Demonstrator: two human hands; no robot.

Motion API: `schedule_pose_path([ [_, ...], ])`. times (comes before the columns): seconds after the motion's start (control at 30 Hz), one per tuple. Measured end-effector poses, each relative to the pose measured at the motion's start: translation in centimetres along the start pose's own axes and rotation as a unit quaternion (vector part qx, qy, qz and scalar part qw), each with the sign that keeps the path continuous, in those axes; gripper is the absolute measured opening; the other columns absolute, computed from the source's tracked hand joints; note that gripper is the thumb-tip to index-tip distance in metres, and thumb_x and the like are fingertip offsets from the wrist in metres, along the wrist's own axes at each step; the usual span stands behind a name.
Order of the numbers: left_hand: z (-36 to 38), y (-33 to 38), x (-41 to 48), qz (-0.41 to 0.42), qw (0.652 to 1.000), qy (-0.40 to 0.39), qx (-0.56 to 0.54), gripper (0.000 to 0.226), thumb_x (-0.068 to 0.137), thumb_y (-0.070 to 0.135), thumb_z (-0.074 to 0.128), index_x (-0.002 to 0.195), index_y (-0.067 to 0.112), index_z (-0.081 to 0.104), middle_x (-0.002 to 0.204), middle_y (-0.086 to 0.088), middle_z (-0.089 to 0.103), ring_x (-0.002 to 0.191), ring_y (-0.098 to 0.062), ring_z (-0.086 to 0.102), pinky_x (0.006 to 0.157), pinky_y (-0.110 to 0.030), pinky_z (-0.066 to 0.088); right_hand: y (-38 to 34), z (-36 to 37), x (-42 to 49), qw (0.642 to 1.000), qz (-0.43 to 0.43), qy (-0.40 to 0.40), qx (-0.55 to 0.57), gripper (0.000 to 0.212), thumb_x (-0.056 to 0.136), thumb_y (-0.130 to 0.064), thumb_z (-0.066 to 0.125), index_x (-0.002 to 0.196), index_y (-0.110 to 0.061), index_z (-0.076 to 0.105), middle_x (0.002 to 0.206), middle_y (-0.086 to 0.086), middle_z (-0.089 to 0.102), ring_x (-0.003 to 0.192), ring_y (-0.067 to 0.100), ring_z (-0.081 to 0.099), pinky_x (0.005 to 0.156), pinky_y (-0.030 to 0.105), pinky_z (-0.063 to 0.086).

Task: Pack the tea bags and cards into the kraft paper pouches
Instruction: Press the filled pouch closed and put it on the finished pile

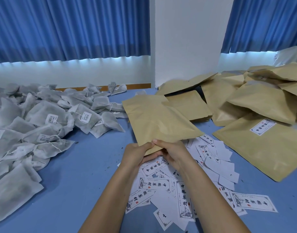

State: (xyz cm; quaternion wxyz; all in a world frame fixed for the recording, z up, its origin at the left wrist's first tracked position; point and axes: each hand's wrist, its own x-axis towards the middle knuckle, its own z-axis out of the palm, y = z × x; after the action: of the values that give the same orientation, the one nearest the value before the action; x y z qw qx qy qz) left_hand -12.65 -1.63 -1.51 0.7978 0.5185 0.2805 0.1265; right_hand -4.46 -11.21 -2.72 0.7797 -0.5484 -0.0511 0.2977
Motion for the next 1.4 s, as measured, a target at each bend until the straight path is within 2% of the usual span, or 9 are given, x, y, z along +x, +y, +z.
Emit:
schedule_pose_path([
  [0.17,-0.5,0.8,-0.3,-0.014,0.987,-0.075,0.138,0.036,0.101,0.022,0.045,0.101,-0.008,0.065,0.087,-0.020,0.073,0.078,-0.023,0.072,0.064,-0.021,0.057,-0.4,-0.4,0.2,1.000,-0.019,0.022,0.005,0.018,0.077,0.007,0.071,0.091,-0.001,0.064,0.083,0.013,0.065,0.058,0.018,0.055,0.056,0.026,0.041],
  [0.33,-0.4,1.0,-0.4,0.061,0.962,0.007,0.265,0.031,0.100,0.018,0.046,0.080,0.002,0.065,0.058,-0.006,0.069,0.047,-0.011,0.063,0.045,-0.013,0.045,-0.5,-0.9,0.4,1.000,-0.007,0.006,-0.006,0.019,0.078,0.000,0.074,0.093,-0.007,0.065,0.089,0.007,0.069,0.071,0.017,0.059,0.057,0.023,0.043],
  [0.5,-0.5,1.2,-0.3,0.076,0.951,0.016,0.298,0.031,0.098,0.023,0.049,0.076,0.007,0.064,0.060,-0.004,0.071,0.049,-0.014,0.061,0.052,-0.020,0.044,-0.5,-1.0,0.9,0.999,-0.011,0.036,0.007,0.017,0.075,0.005,0.073,0.087,-0.003,0.064,0.083,0.012,0.064,0.067,0.022,0.048,0.052,0.026,0.036],
  [0.67,-0.2,1.3,-0.4,0.080,0.961,0.019,0.264,0.025,0.098,0.020,0.050,0.083,0.005,0.064,0.059,-0.004,0.070,0.044,-0.008,0.060,0.044,-0.014,0.044,-1.0,-1.4,0.8,0.998,-0.010,0.033,0.055,0.025,0.078,0.005,0.071,0.100,-0.004,0.064,0.092,0.007,0.070,0.080,0.016,0.066,0.064,0.023,0.051],
  [0.83,-0.4,1.6,-0.7,0.057,0.973,0.012,0.226,0.023,0.097,0.018,0.052,0.091,-0.001,0.063,0.060,-0.005,0.070,0.045,-0.007,0.062,0.046,-0.014,0.045,-1.1,-1.5,0.7,0.995,-0.023,0.086,0.052,0.038,0.076,0.007,0.072,0.112,0.006,0.060,0.098,0.015,0.067,0.079,0.024,0.058,0.058,0.022,0.043],
  [1.03,-0.7,1.9,-0.7,0.060,0.977,0.024,0.201,0.022,0.096,0.016,0.054,0.086,0.000,0.064,0.064,-0.009,0.071,0.046,-0.009,0.062,0.046,-0.015,0.046,-1.9,-2.2,0.8,0.996,-0.012,0.067,0.061,0.021,0.079,0.005,0.071,0.097,-0.005,0.063,0.089,0.006,0.069,0.077,0.016,0.063,0.053,0.018,0.050],
  [1.13,-0.7,1.9,-0.8,0.060,0.980,0.032,0.189,0.022,0.095,0.016,0.055,0.078,0.003,0.063,0.065,-0.010,0.072,0.046,-0.009,0.063,0.045,-0.014,0.047,-1.8,-2.2,0.7,0.995,-0.020,0.089,0.038,0.030,0.077,0.004,0.073,0.105,0.002,0.063,0.092,0.010,0.067,0.069,0.017,0.058,0.048,0.016,0.045],
  [1.27,-0.7,1.9,-0.5,0.080,0.980,0.075,0.165,0.026,0.093,0.011,0.054,0.070,0.004,0.062,0.058,-0.009,0.069,0.042,-0.009,0.060,0.043,-0.014,0.046,-2.1,-1.9,0.8,0.992,0.018,0.070,0.107,0.010,0.089,-0.002,0.062,0.099,-0.003,0.059,0.091,0.010,0.065,0.079,0.019,0.061,0.061,0.024,0.055],
  [1.4,-1.3,1.7,-0.3,0.074,0.986,0.091,0.120,0.020,0.090,0.017,0.063,0.076,0.002,0.065,0.060,-0.008,0.070,0.044,-0.008,0.062,0.043,-0.015,0.049,-2.2,-1.8,0.5,0.994,-0.006,0.094,0.052,0.010,0.096,-0.004,0.053,0.101,0.004,0.056,0.074,0.011,0.058,0.060,0.019,0.051,0.042,0.017,0.048],
])
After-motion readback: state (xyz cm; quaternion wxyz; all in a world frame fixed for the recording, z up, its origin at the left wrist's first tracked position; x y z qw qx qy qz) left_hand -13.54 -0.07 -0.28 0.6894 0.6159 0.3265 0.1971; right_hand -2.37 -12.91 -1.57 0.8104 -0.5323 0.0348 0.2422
